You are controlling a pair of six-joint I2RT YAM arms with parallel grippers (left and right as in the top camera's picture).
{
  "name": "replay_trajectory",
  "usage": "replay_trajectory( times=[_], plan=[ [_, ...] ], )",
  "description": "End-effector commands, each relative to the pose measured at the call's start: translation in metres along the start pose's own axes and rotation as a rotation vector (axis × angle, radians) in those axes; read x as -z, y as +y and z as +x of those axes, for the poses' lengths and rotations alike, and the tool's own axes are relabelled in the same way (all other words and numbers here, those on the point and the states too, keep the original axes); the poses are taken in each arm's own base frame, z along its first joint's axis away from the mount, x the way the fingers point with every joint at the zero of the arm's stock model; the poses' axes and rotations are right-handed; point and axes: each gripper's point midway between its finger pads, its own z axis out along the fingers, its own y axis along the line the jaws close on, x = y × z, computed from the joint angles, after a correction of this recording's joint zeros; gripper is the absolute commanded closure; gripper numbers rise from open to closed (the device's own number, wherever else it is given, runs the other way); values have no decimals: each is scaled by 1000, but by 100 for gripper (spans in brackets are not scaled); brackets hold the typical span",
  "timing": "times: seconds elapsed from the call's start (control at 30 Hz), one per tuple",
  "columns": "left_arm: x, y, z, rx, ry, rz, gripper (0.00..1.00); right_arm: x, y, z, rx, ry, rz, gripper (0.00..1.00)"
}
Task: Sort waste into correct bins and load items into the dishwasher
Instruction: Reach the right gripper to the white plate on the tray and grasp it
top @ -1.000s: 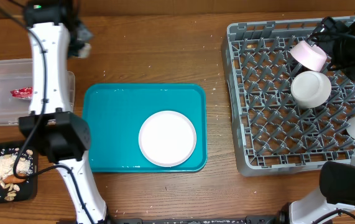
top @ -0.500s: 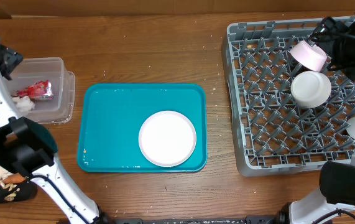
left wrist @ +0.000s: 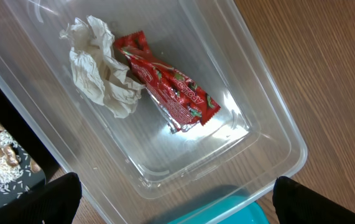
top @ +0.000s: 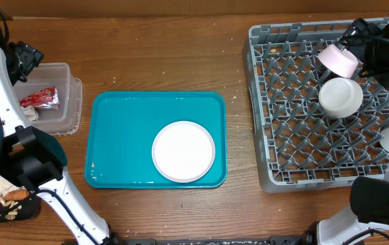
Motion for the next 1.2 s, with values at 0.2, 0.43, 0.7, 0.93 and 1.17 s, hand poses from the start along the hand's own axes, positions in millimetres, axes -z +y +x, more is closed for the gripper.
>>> replay_trajectory(
  times=[0.2, 0.43, 0.7, 0.93, 1.17],
  plan=[
    [14, 0, -2, 15, -17, 30, 0, 4, 19, -3, -6, 1, -109, 0],
    [14, -1, -2, 14, -17, 31, 0, 28, 107, 71, 240, 250, -493, 0],
    [14, -1, -2, 14, -17, 31, 0, -16, 182, 213, 719, 237, -344, 0],
    [14, -1, -2, 14, -17, 31, 0, -41, 199, 291, 1005, 215, -353, 0],
    [14, -1, -2, 14, -17, 31, 0, -113, 180, 351, 1048, 338, -367, 20]
  ],
)
